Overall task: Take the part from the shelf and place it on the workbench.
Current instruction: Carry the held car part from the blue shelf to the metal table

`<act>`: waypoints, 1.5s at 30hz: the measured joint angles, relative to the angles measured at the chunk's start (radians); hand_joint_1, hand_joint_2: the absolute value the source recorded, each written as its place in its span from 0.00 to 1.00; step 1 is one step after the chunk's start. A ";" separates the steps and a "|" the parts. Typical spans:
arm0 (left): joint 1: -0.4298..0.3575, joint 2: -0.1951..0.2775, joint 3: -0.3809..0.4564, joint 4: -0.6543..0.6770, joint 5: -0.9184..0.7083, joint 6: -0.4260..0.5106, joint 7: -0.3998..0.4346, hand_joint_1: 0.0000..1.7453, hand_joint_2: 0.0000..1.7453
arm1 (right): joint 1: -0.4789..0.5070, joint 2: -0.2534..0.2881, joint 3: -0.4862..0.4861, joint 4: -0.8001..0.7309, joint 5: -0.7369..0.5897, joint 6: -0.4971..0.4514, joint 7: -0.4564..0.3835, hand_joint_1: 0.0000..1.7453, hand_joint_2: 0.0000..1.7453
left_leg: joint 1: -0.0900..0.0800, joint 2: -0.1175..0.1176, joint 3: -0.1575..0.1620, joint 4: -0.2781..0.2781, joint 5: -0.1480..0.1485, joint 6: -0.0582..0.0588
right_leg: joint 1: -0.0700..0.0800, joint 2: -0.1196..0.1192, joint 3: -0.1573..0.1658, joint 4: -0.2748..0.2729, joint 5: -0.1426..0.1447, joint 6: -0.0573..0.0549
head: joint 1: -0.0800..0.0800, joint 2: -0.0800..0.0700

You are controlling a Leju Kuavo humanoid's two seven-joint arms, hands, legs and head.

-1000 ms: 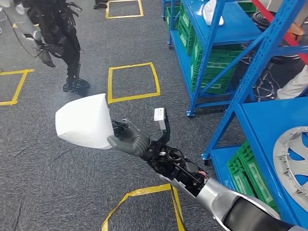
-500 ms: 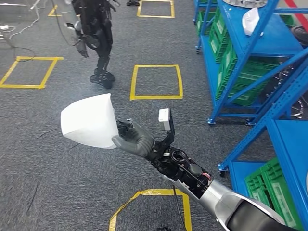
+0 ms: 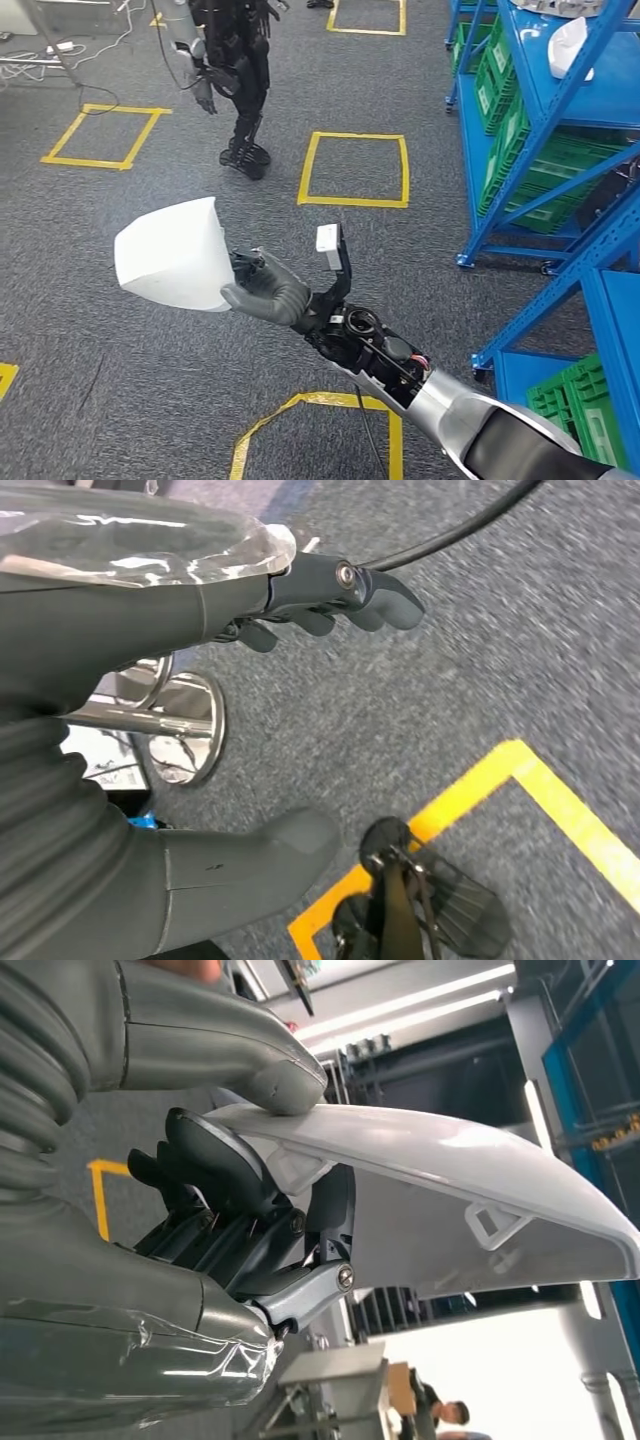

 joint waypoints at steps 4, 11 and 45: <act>-0.004 0.001 0.000 0.000 0.000 0.001 0.000 0.00 1.00 | -0.004 0.000 0.000 0.000 0.000 0.000 0.002 1.00 1.00 | -0.009 0.038 0.101 -0.196 0.064 0.022 | 0.011 -0.026 0.002 0.007 -0.009 0.015 | 0.000 0.000; -0.003 -0.001 0.000 0.000 0.000 0.001 0.000 0.00 1.00 | -0.005 0.000 0.001 0.002 0.000 0.000 0.005 1.00 1.00 | -0.005 -0.011 0.103 -0.201 0.067 0.059 | 0.003 0.030 -0.100 0.249 -0.141 0.046 | 0.025 0.000; -0.002 0.005 0.000 0.000 -0.002 -0.002 0.001 0.00 1.00 | -0.002 -0.002 0.016 0.003 0.008 -0.009 0.009 1.00 1.00 | -0.005 -0.046 0.104 -0.203 0.070 0.059 | 0.000 0.038 -0.115 0.273 -0.117 0.044 | 0.037 0.000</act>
